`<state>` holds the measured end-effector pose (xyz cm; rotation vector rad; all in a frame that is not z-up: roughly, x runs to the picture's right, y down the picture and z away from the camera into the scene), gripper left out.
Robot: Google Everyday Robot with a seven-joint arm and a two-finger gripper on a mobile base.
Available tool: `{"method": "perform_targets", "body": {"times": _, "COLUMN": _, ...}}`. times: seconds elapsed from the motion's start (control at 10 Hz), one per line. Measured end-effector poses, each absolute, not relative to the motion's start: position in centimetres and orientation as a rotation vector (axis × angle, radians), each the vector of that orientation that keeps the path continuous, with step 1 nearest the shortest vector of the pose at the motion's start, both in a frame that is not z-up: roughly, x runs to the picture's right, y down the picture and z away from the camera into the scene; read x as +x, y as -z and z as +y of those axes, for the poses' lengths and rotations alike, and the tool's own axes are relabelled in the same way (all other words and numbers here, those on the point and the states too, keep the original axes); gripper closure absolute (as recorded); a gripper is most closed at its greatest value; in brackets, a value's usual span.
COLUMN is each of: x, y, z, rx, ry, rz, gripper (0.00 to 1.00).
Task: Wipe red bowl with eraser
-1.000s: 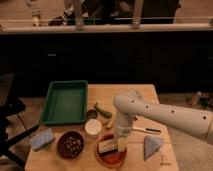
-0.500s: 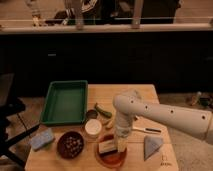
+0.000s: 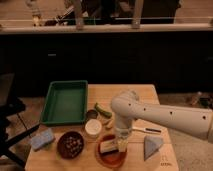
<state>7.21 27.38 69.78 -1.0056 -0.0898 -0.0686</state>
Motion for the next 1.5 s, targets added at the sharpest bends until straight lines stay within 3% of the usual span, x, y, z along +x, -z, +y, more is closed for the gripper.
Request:
{"method": "perform_targets", "body": {"times": 0.8, "x": 7.0, "y": -68.7, "z": 27.7, "rx": -0.899, "ry": 0.183, "rz": -0.207, "gripper": 0.96}}
{"method": "perform_targets", "body": {"times": 1.5, "x": 7.7, "y": -70.0, "z": 28.9, "rx": -0.920, "ry": 0.202, "rz": -0.140, "gripper": 0.96}}
